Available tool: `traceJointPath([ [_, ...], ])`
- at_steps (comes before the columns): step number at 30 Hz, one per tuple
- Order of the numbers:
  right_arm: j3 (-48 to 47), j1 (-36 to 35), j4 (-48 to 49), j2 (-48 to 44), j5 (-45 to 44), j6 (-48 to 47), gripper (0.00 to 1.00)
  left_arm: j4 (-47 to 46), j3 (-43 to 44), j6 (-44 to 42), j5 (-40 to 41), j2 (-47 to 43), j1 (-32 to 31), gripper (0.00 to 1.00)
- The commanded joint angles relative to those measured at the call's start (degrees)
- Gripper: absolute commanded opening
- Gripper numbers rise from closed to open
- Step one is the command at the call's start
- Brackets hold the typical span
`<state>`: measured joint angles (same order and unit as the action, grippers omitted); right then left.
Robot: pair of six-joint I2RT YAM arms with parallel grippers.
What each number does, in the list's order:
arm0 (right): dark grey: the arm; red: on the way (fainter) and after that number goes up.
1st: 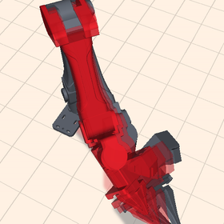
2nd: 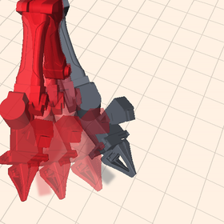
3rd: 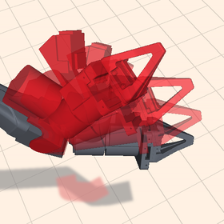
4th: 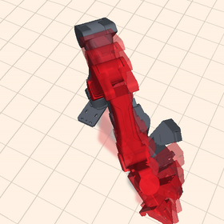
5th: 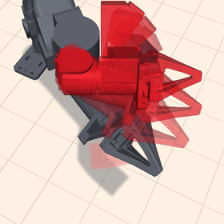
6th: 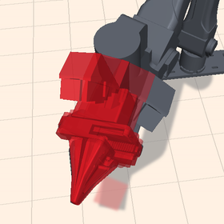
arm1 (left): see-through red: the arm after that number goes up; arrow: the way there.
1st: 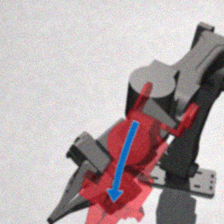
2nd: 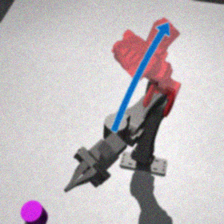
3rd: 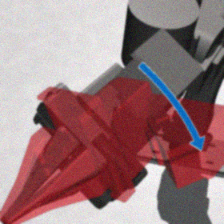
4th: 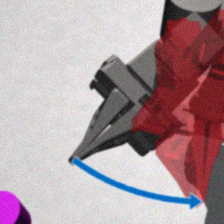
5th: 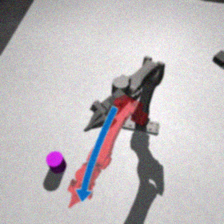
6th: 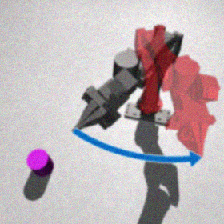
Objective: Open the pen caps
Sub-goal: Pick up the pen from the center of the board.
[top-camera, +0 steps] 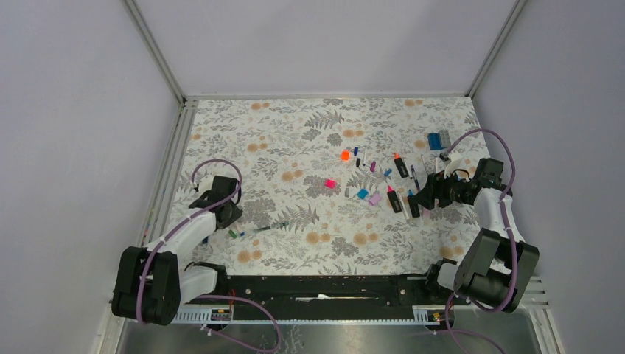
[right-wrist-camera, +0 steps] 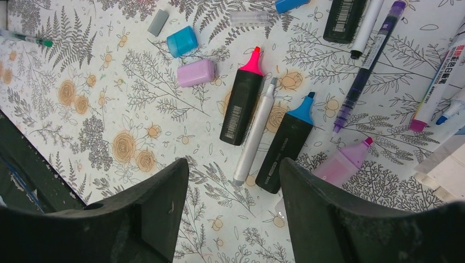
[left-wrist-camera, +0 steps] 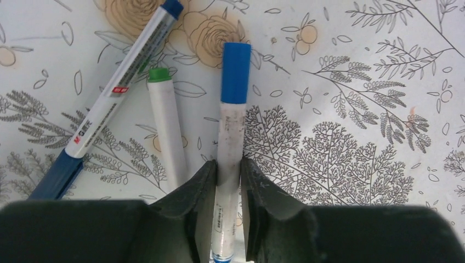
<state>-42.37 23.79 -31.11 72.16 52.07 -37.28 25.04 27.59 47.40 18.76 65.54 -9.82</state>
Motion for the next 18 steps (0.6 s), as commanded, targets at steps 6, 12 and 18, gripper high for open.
traceJointPath([
  [6, -2.4, 0.2, -1.5, -0.7, 2.1, -1.4, 0.69, -2.3, 2.2, -2.0, -3.4, 1.9, 0.4, 0.03],
  [12, -2.0, 0.2, -1.7, -1.2, 4.4, -1.8, 0.69, -3.6, 7.9, -7.0, -7.5, -1.1, 0.3, 0.00],
  [18, -1.4, -0.6, -2.3, -1.6, 10.8, -1.9, 0.69, -17.8, 7.4, -9.1, -28.7, -7.4, 0.3, 0.00],
])
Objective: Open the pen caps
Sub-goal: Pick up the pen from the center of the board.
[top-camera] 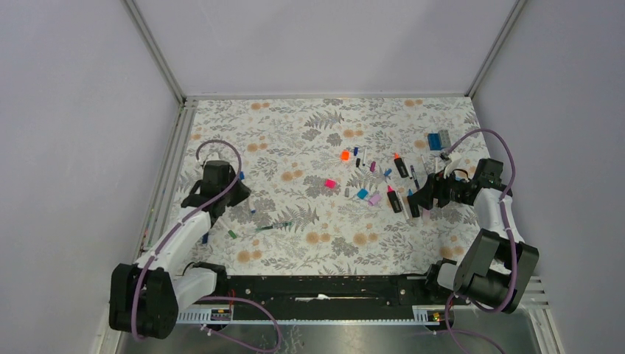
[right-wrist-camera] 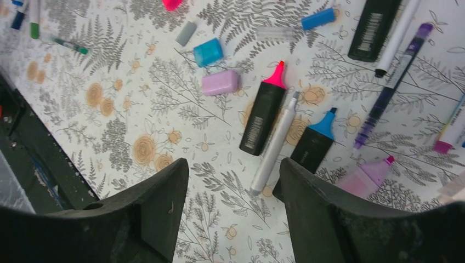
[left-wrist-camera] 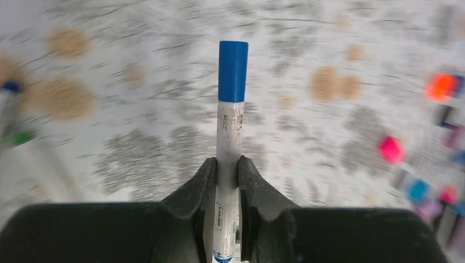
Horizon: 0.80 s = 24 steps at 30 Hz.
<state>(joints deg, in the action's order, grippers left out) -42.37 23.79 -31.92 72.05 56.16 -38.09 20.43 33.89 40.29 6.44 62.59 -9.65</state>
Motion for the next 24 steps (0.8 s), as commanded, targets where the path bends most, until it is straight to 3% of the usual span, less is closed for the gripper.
traceJointPath([
  [1, -1.3, -1.4, -1.4, -1.5, 8.2, -0.4, 0.70, -18.3, -0.3, -0.3, -20.2, -5.1, -0.1, 0.00],
  [4, -1.5, -4.1, -0.4, -0.9, 15.3, 3.2, 0.70, -37.1, -4.1, 5.9, -27.0, -4.7, -3.2, 0.00],
  [7, -1.8, -9.2, 2.0, -0.8, 19.3, 7.7, 0.71, -53.3, -4.6, 8.5, -26.1, -0.7, -12.1, 0.00],
  [10, -1.4, -12.8, 7.4, -1.2, 22.9, 13.9, 0.74, -63.5, -0.2, 8.6, -23.9, 6.7, -20.5, 0.00],
  [14, 0.4, -14.2, 24.4, -1.9, 28.6, 32.3, 0.77, -71.5, 6.6, 8.9, -20.3, 17.6, -29.0, 0.00],
  [16, 0.8, -15.3, 32.0, -2.4, 28.5, 40.5, 0.77, -74.1, 9.6, 8.6, -17.7, 21.6, -32.2, 0.00],
  [21, 1.5, -17.3, 41.7, -2.6, 26.1, 51.1, 0.80, -78.9, 15.0, 9.2, -12.0, 28.9, -38.0, 0.00],
  [24, 5.4, -18.3, 55.2, -2.7, 25.1, 64.4, 0.82, -82.4, 16.3, 10.0, -9.2, 31.9, -40.6, 0.00],
])
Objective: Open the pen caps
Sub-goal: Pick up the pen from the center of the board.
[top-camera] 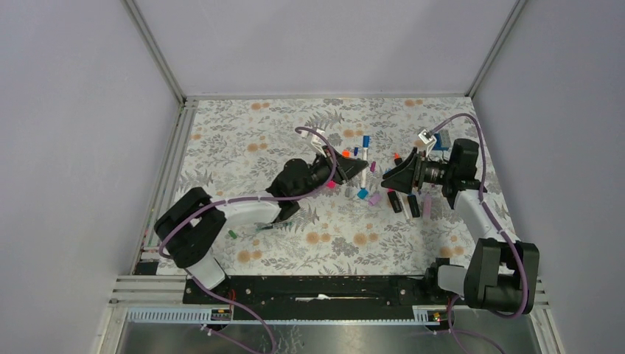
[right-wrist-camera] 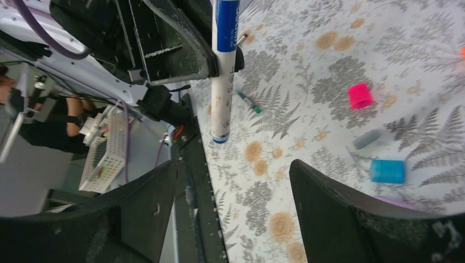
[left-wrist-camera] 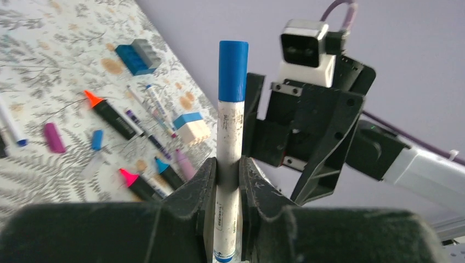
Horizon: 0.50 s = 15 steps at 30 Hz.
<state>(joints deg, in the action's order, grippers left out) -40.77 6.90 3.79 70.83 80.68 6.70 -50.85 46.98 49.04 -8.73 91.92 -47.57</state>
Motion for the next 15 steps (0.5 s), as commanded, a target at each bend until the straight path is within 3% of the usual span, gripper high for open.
traceJointPath([
  [1, 5.2, -1.7, 25.7, -1.3, 0.3, 24.6, 0.82, -11.9, 3.6, 1.4, 6.6, 3.4, -3.4, 0.00],
  [4, 7.5, -2.8, 35.9, -1.0, -0.8, 31.6, 0.83, -12.8, 5.1, 1.2, 8.1, 5.5, -5.4, 0.00],
  [9, 7.6, -4.4, 33.6, -0.9, -2.6, 30.5, 0.78, -13.7, 7.0, 0.1, 10.4, 7.6, -7.9, 0.00],
  [15, 8.1, -5.0, 32.5, -0.9, -3.7, 29.9, 0.54, -14.9, 7.7, -0.5, 11.5, 8.8, -9.5, 0.00],
])
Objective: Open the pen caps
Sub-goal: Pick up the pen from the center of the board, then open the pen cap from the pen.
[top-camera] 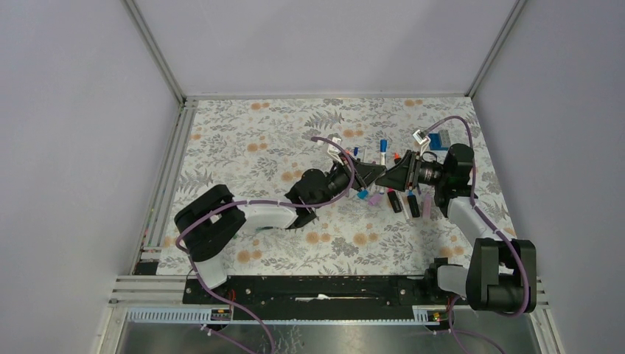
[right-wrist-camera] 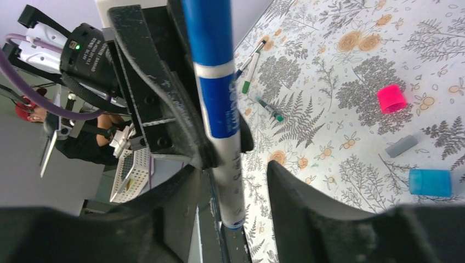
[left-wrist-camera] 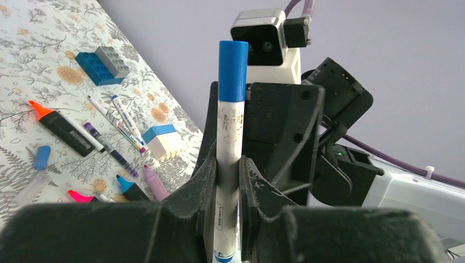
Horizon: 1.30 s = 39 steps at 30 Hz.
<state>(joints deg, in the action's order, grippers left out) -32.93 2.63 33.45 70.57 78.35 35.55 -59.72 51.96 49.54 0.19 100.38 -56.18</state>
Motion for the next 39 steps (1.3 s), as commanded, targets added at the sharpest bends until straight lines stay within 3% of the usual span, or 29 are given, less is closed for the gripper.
traceJointPath([
  [1, 0.4, -0.7, 2.6, -0.7, -1.4, 0.9, 0.48, -6.3, 2.7, -1.2, 2.7, 0.4, -1.0, 0.00],
  [4, 0.4, -0.8, 2.2, -0.9, -1.4, 0.4, 0.34, -6.9, 2.8, -1.7, 3.0, 0.6, -1.5, 0.00],
  [9, -0.4, -0.9, 1.6, -0.9, 0.0, -0.5, 0.03, -7.6, 2.6, -2.0, 2.3, 0.6, -1.7, 0.01],
  [16, -2.1, -1.0, -14.5, -1.9, 2.7, -16.7, 0.00, -2.0, -0.1, -7.5, 1.5, -5.8, 0.1, 0.60],
  [22, -0.6, -0.9, -16.5, -2.5, 5.1, -21.7, 0.00, 2.7, -1.6, -6.5, -10.6, -11.0, 6.9, 0.97],
  [28, -0.2, -1.0, -16.7, -2.3, 5.9, -22.6, 0.00, 10.5, 3.4, -8.7, -18.5, -10.8, 8.7, 0.99],
  [39, 0.2, -0.9, -16.4, -2.3, 6.9, -22.5, 0.00, 9.8, 10.8, -4.1, -24.6, -2.7, 8.9, 0.98],
])
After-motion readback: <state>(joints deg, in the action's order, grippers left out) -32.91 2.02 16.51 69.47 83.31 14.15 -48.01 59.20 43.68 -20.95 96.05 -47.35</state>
